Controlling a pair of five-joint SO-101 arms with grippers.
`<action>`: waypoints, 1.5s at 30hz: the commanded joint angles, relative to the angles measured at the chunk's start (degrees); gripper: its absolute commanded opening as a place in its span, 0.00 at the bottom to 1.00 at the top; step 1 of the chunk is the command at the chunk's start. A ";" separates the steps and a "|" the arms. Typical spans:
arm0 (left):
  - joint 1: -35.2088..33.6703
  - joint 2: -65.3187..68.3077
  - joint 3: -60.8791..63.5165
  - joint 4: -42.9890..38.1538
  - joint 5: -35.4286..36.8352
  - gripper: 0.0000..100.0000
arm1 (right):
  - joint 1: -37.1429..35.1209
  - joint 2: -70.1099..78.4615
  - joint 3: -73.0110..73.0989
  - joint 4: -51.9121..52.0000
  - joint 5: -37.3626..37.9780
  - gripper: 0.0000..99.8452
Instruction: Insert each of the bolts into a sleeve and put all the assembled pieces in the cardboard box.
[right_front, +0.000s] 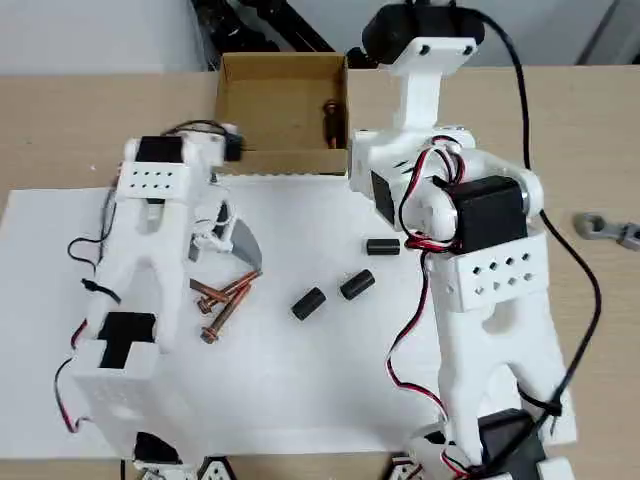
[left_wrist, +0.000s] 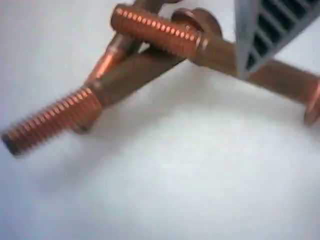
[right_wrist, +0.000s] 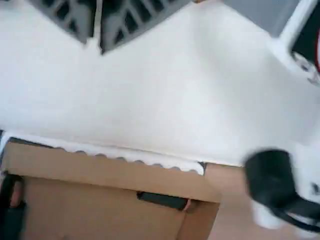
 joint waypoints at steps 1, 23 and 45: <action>-4.13 -3.69 -1.71 1.49 13.98 0.27 | -0.22 -2.15 -2.90 0.13 -0.53 0.00; -9.76 -2.99 4.26 1.41 35.34 0.23 | -0.31 -1.98 -0.35 -0.84 -4.04 0.00; -8.97 13.89 -1.10 1.41 42.37 0.22 | -0.40 -2.07 1.14 -2.51 -4.13 0.00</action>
